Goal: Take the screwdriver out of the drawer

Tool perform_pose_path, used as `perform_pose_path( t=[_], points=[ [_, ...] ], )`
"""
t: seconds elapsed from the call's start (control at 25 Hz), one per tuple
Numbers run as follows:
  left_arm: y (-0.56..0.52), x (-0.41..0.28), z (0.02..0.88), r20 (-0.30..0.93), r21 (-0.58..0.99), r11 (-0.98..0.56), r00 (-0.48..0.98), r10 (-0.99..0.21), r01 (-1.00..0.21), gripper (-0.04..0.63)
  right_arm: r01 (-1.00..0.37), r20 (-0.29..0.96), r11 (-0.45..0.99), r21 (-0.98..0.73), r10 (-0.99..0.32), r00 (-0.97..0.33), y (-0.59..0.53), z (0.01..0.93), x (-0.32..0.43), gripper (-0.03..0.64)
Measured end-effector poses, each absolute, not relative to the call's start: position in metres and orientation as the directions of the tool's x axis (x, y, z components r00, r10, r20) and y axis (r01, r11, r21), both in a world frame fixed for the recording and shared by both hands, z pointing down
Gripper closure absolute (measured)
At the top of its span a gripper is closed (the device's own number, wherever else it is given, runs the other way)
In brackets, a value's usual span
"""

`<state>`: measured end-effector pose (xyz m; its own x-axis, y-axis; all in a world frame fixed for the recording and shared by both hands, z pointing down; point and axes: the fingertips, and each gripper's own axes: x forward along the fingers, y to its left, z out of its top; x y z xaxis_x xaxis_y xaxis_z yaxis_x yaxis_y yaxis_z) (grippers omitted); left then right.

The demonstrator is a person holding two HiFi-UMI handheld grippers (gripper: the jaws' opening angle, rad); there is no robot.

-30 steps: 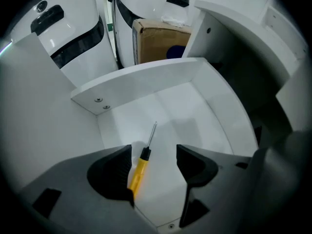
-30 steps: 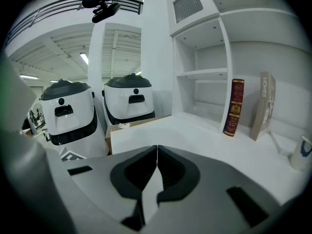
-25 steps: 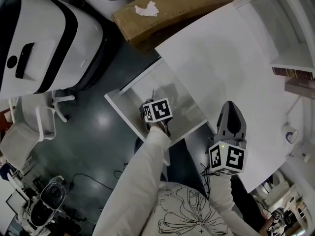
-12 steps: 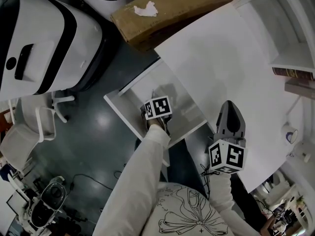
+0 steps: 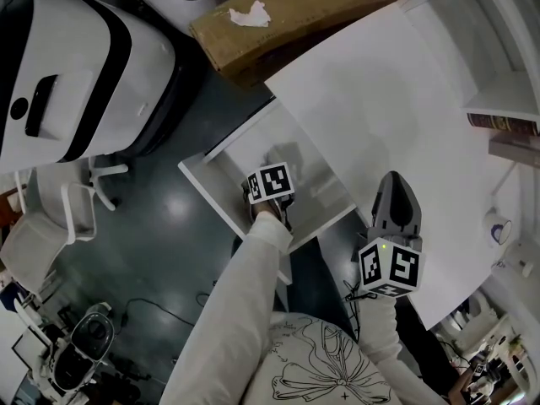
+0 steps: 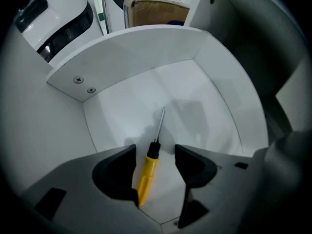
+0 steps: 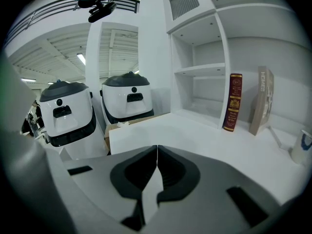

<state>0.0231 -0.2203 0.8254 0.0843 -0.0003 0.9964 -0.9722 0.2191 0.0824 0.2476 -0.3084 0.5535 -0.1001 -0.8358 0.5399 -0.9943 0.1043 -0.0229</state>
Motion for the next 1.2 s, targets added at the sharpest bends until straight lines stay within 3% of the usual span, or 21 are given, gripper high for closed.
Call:
perform_pose_path(
  t=[0.12,0.16,0.6,1.2],
  points=[
    [-0.218,0.018,0.824,0.997,0.070,0.221,0.074,0.011,-0.973,0.432,-0.994,0.538,0.104,-0.023,-0.837,-0.100,-0.307,0.552,0.247,0.614],
    [-0.217,0.016,0.824,0.997,0.072,0.221,0.077,0.016,-0.973,0.517,-0.994,0.537,0.103,-0.023,-0.837,-0.100,-0.306,0.552,0.247,0.614],
    [-0.223,0.019,0.813,0.989,0.147,0.234,0.145,-0.027,-0.961,0.526,-0.996,0.527,0.090,-0.029,-0.845,-0.092,-0.296,0.546,0.247,0.614],
    [-0.266,0.029,0.681,0.889,0.293,0.110,0.228,-0.397,-0.950,0.526,-0.996,0.424,0.084,-0.031,-0.901,-0.089,-0.294,0.484,0.229,0.614]
  ],
)
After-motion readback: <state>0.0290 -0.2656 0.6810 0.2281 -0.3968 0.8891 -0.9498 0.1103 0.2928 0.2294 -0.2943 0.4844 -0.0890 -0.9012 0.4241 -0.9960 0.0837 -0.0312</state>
